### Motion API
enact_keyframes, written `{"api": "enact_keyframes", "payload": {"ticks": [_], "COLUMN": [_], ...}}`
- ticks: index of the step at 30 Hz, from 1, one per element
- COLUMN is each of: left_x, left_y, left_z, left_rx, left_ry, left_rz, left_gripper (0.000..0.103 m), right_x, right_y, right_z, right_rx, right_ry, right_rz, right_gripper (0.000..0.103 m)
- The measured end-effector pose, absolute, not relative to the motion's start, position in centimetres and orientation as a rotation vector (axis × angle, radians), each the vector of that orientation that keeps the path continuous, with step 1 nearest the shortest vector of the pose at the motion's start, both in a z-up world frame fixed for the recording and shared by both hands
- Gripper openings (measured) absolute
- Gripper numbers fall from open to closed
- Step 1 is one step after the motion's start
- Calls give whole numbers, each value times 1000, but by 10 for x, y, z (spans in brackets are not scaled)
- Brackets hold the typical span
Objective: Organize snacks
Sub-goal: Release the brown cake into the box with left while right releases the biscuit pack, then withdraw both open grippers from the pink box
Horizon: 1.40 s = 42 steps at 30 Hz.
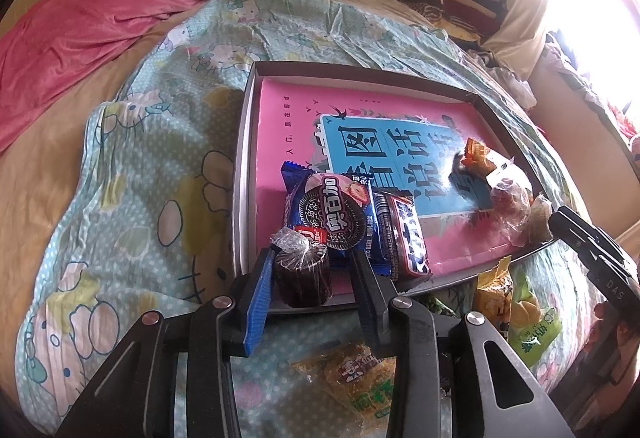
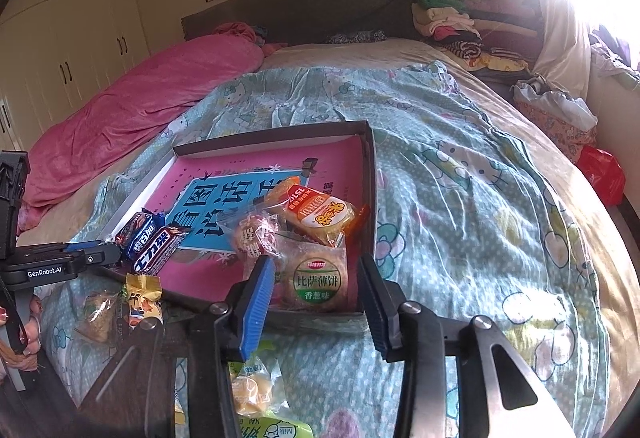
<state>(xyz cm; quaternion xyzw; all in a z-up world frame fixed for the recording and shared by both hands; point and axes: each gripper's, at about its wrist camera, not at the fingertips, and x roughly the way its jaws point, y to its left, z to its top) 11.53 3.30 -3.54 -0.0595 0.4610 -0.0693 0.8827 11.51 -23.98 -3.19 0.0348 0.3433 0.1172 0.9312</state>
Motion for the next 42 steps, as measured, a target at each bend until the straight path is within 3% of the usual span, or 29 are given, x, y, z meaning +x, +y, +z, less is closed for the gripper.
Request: {"api": "enact_keyframes", "payload": {"ticks": [23,42], "left_x": [104,89], "left_y": [35,39], "left_z": [-14,-4], "left_rx": [-118,-164], "left_ry": [908,907], "left_rz": [-150,-199], "left_gripper": [69,71], "right_x": [104,92], "right_y": [-236,-229], "right_z": [-16,-3], "right_rx": [41,18], "right_ry": [626,568], "right_rz": [234,275], "right_gripper": [54,64]}}
